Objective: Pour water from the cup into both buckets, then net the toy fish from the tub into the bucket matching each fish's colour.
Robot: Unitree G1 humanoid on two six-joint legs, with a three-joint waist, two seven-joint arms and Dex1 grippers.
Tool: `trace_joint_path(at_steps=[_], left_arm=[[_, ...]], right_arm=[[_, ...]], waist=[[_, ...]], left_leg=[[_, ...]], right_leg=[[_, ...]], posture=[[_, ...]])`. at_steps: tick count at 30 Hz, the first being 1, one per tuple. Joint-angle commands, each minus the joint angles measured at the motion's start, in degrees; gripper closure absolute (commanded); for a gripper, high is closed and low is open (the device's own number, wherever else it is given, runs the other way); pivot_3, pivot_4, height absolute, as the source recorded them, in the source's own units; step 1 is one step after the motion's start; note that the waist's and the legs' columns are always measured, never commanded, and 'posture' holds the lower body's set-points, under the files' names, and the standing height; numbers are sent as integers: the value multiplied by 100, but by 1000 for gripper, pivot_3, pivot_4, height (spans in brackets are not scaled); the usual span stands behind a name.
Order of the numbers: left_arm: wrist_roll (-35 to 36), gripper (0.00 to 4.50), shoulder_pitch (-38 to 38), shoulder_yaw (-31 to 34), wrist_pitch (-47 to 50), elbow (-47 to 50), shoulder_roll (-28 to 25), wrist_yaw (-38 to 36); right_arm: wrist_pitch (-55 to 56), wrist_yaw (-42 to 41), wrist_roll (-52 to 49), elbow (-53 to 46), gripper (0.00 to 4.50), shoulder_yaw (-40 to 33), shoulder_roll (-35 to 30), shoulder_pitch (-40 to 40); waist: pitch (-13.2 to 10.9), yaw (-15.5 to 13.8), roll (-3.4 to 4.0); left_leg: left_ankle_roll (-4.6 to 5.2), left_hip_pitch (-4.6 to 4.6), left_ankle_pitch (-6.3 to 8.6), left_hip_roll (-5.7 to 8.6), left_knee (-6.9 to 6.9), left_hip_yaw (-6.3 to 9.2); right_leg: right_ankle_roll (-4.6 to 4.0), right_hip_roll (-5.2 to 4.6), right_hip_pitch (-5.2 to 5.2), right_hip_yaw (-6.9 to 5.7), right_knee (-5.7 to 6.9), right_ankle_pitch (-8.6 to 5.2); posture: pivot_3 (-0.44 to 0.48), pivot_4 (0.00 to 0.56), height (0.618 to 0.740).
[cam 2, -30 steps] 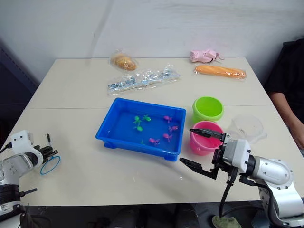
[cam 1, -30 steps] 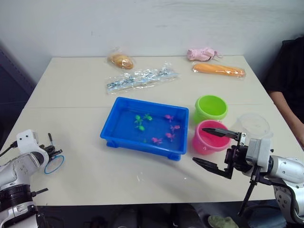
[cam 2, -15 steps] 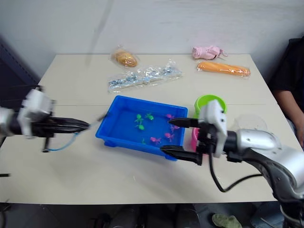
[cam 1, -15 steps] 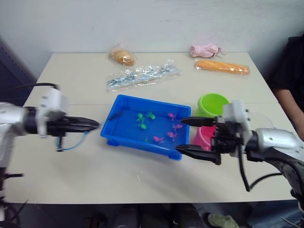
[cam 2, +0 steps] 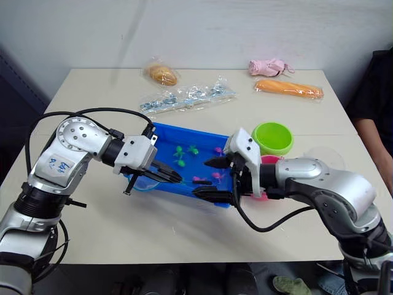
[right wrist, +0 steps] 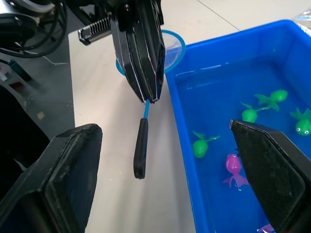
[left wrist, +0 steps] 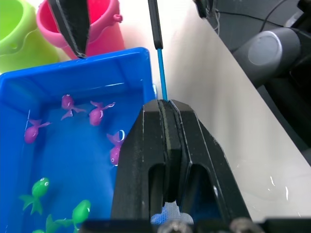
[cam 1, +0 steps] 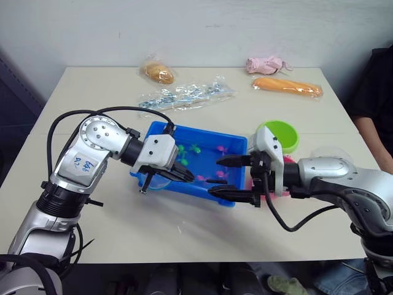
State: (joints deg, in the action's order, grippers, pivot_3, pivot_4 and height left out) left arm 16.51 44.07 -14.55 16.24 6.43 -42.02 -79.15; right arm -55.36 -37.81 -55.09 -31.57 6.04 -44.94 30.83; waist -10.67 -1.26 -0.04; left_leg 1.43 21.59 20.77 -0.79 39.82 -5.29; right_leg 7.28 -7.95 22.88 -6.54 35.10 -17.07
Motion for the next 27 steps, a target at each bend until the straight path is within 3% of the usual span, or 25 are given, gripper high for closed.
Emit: trace_joint_path(at_steps=[1,6,9,14,17,27], left_arm=[[13,4453,96,77,111,76,94,147],[91,4453,60,52,301,239,218,207],[16,4500,76,21,246,241,247,195],[-90,4500,142,-23,121,196,252,129],[-131,4500,198,-19,64,161,258,90],[-131,4500,90,41,-159,16,180,-127]], right_arm=[[-37,26,53,-166,0,-73,55,-15],[-71,-12,48,-174,0,-100,181,-82],[-83,-64,44,-212,768,-100,223,-143],[-75,-115,61,-226,3208,-109,240,-177],[-31,-159,118,-226,4431,-112,226,-192],[-15,-223,120,-266,4431,-187,228,-239]], waist=[[0,-3,0],[0,-7,0],[0,-6,0],[0,-6,0],[0,-7,0],[0,-6,0]], left_leg=[[0,0,0,0,1,1],[4,4,2,-2,12,6],[4,4,2,-1,14,7],[4,4,2,0,15,7],[4,4,2,0,15,7],[4,4,2,-1,16,7]], right_leg=[[1,0,0,0,0,0],[4,0,-6,0,0,2],[4,1,-6,0,0,2],[4,2,-7,0,1,2],[4,2,-7,0,1,2],[4,4,-7,0,2,3]], posture=[[0,150,740],[0,150,740],[0,150,740],[0,150,740],[0,150,740],[0,150,740]])
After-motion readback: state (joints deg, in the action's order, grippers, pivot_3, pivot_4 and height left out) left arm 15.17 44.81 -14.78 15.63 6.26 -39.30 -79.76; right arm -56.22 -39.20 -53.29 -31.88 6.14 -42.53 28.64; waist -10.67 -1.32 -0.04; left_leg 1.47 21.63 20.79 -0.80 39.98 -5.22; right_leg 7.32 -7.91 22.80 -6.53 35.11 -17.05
